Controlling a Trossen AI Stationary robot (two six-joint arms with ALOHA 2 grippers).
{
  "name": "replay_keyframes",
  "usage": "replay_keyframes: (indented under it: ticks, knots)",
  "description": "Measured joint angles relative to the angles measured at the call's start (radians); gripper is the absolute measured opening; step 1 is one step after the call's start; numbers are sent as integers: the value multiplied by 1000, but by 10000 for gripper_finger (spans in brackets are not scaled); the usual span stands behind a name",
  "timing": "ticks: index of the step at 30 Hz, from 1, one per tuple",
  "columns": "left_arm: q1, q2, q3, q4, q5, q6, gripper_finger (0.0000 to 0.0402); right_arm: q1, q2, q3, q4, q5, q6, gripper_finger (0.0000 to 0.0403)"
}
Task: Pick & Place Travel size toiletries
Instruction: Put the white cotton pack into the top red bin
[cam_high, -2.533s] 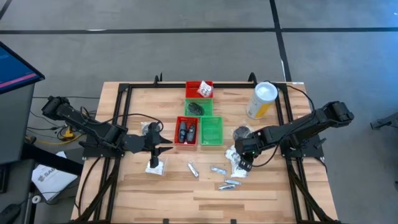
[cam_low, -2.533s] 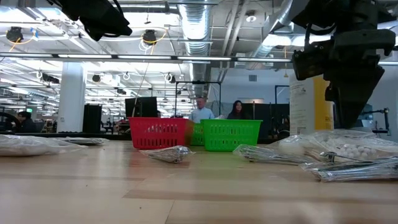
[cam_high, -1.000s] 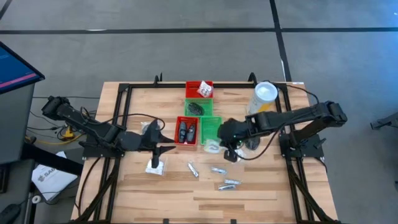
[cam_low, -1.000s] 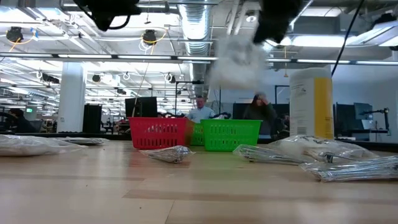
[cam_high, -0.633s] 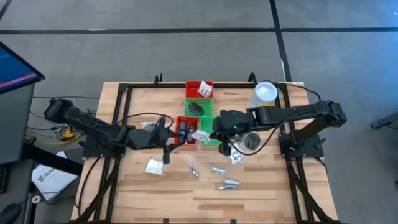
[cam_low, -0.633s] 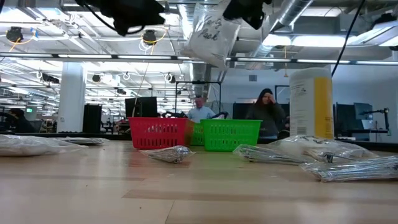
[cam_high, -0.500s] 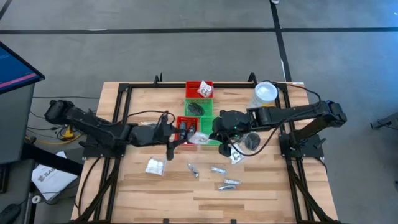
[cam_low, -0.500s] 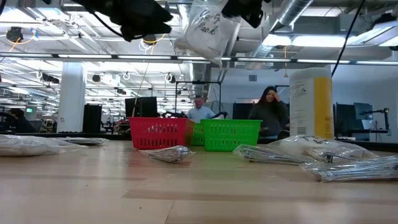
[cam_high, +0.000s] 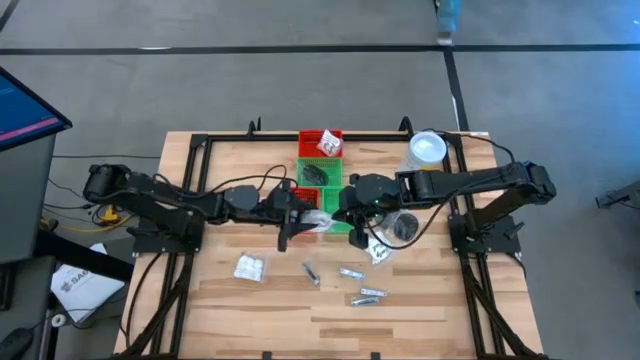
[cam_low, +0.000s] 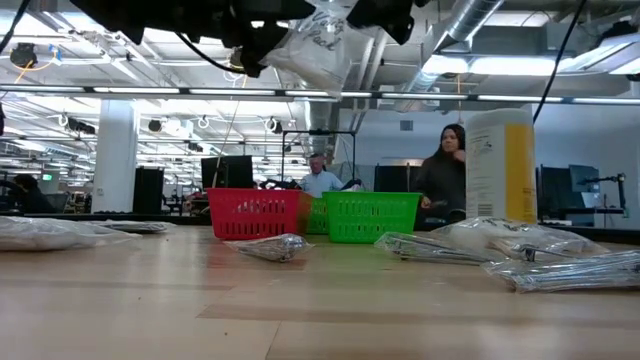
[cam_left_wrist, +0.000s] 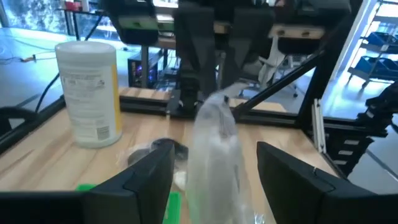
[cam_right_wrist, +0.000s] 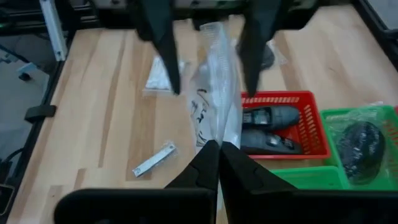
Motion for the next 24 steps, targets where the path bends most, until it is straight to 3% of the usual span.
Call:
replay_keyframes:
  ticks: [6,13,19,24]
  knots:
    - [24,11,0,20,0,0,169,-7,0,0,13,0,-11,0]
    - [46,3,0,18,0,31,17,-22,0,0,24,1,-25,0]
    - [55,-30,0,-49,0,43,5,-54,1,0,26,0,-58,14]
    - [63,-56,0,-121,-35,58,3,-93,1,0,33,0,-84,67]
